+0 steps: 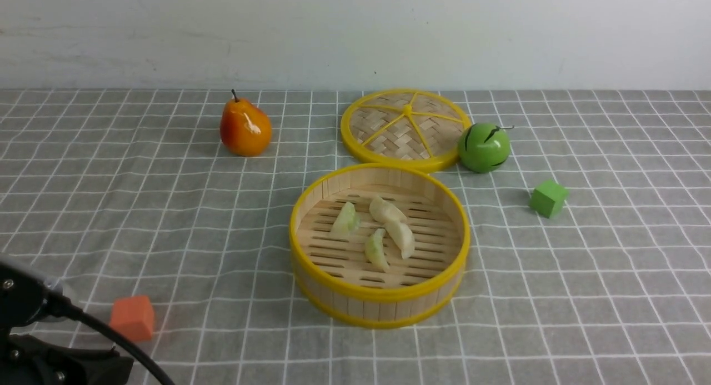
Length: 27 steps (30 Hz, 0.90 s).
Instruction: Put the dumplings into the steamer on the table with the grey tablecloth.
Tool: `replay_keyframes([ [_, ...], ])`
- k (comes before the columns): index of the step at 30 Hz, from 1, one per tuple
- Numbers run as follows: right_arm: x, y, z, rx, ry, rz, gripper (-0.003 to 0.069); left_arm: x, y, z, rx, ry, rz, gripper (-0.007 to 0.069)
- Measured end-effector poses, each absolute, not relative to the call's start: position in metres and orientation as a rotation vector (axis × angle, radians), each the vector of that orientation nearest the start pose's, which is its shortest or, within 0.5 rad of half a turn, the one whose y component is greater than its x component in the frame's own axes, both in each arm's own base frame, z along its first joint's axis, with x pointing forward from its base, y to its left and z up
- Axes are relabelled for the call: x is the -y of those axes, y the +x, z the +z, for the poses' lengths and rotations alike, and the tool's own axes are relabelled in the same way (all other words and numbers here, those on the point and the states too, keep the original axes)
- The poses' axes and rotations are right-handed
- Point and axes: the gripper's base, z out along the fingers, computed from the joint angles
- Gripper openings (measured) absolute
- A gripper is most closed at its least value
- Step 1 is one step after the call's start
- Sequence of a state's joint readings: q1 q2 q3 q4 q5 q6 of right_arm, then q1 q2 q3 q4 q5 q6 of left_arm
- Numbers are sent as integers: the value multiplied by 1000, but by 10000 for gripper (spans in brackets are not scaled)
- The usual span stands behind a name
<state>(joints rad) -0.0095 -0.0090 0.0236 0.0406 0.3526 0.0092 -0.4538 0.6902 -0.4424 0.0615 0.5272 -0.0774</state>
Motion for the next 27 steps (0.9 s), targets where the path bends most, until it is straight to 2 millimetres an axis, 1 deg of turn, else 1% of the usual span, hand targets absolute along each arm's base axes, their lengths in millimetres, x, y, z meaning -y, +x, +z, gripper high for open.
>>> replay_keyframes([
  [18, -1, 53, 174, -1855, 41, 36, 20, 54, 116, 256, -2218, 467, -220, 91],
  [20, -1, 53, 174, -1855, 41, 36, 21, 53, 115, 252, -2210, 466, -223, 93],
  [23, -1, 53, 174, -1856, 40, 37, 25, 49, 106, 241, -2191, 464, -228, 99],
  [25, -1, 53, 174, -1856, 40, 37, 29, 41, 93, 228, -2192, 451, -217, 101],
  [27, -1, 53, 174, -1856, 40, 37, 32, 31, 81, 217, -2165, 395, -210, 101],
])
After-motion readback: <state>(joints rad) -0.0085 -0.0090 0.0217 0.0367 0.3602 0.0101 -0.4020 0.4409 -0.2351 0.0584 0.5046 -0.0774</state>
